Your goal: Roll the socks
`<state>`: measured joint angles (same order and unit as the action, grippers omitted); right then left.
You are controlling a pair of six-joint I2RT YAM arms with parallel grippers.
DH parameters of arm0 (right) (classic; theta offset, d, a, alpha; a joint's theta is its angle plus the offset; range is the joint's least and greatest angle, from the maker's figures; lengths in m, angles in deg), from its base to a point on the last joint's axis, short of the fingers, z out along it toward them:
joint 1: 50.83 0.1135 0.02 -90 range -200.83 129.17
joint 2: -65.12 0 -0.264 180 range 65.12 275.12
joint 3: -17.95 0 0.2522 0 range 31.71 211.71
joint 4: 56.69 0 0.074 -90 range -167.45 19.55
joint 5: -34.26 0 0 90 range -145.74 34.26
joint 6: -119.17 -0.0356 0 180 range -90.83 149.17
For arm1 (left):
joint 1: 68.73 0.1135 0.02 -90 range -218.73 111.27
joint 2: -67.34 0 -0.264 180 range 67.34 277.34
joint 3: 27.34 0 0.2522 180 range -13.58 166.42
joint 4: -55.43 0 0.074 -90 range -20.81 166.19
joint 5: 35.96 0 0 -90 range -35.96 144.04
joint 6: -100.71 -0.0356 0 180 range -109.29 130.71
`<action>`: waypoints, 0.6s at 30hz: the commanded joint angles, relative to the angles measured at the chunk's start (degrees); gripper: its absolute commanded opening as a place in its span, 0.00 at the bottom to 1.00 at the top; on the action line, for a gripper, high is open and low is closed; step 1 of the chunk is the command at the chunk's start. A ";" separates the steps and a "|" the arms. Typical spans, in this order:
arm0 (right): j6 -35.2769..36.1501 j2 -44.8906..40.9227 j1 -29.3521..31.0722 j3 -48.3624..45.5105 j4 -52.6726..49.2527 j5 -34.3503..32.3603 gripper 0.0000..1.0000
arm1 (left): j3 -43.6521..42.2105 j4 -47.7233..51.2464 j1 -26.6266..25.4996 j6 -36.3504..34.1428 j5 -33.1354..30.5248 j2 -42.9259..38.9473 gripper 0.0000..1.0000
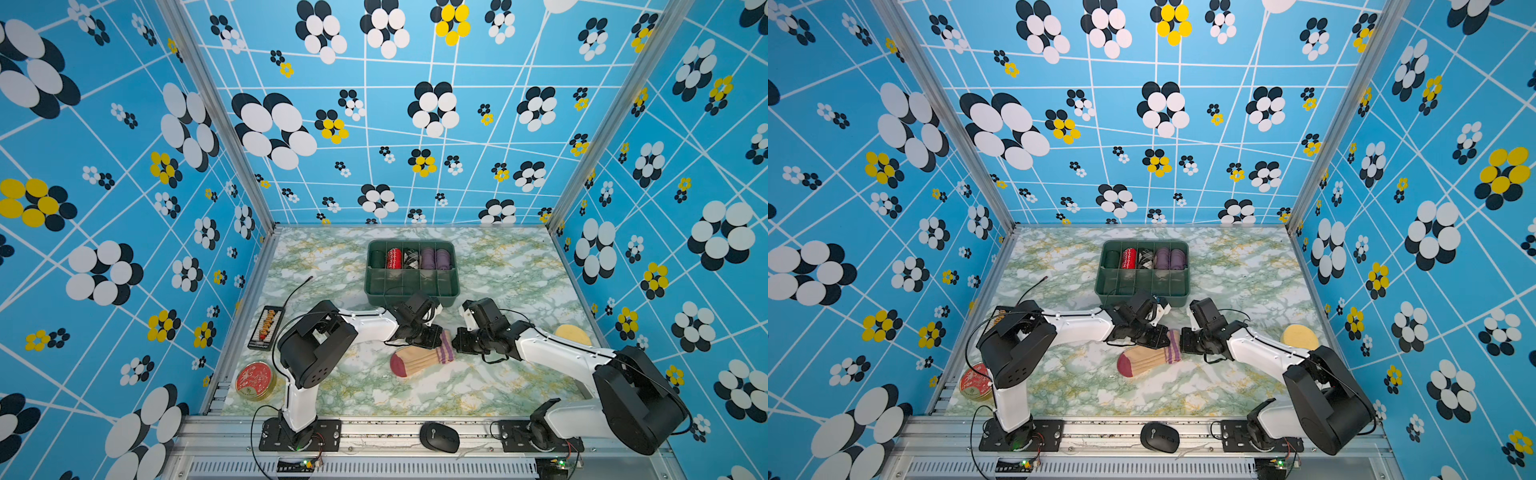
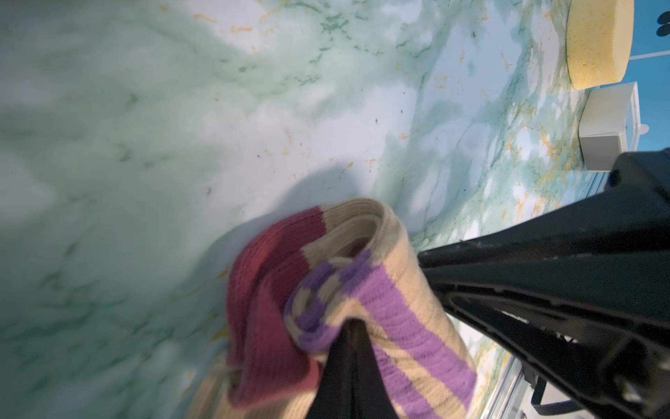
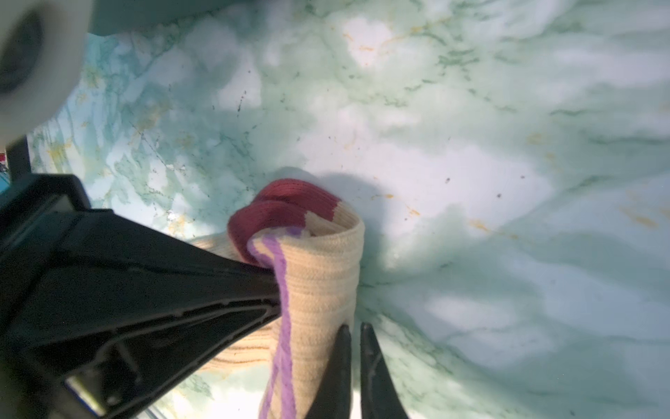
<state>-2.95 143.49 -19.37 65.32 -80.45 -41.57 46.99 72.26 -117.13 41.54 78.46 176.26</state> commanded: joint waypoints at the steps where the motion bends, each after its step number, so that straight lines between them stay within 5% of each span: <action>1: 0.21 -1.87 0.39 -0.58 1.51 2.58 0.10 | -1.21 8.23 0.04 -1.03 -3.60 0.89 0.00; 18: 0.39 -0.56 4.87 1.52 4.46 4.22 0.10 | -2.30 11.69 0.52 -1.40 -4.61 -2.70 0.00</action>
<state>-2.93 141.50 -15.61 65.29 -76.91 -38.62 46.53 77.59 -117.09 41.11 76.48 174.36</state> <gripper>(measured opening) 0.102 0.045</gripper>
